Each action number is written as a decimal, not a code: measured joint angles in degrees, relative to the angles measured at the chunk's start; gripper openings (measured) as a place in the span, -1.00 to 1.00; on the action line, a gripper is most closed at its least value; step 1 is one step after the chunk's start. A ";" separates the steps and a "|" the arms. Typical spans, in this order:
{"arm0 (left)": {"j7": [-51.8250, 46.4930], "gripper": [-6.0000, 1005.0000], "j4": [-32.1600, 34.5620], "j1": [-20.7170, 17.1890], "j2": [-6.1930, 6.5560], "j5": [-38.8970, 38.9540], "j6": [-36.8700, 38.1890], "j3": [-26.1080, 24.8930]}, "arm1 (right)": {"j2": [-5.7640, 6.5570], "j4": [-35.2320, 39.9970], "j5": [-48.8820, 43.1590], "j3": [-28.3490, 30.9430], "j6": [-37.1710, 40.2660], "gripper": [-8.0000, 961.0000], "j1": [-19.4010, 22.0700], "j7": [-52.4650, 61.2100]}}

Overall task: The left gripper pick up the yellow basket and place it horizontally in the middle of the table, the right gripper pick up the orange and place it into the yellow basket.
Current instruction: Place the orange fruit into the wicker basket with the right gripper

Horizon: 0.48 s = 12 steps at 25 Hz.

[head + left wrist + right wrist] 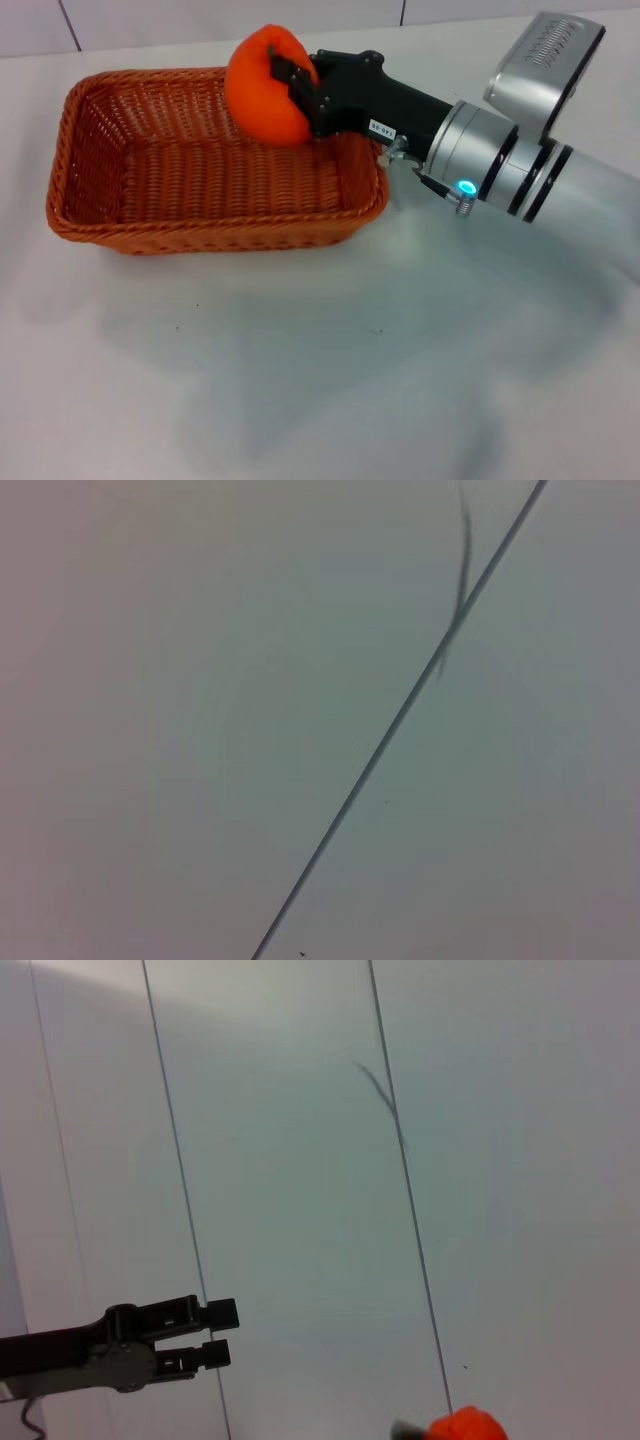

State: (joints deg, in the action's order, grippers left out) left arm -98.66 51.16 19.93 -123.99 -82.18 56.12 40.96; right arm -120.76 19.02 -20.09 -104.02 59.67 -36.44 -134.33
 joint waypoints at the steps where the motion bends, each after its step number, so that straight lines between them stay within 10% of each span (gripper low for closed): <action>1: 0.08 0.69 -0.01 0.04 0.02 0.00 0.00 0.00 | 0.03 -0.09 -0.01 0.00 0.25 -0.83 0.12 0.00; 12: 0.56 0.69 -0.02 0.19 0.07 0.00 -0.02 -0.07 | 0.09 -0.35 0.46 0.43 1.86 -0.38 0.41 0.09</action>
State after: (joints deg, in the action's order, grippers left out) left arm -98.10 51.14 20.12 -123.92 -82.18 56.10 40.89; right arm -120.67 18.67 -19.63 -103.59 61.53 -36.03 -134.24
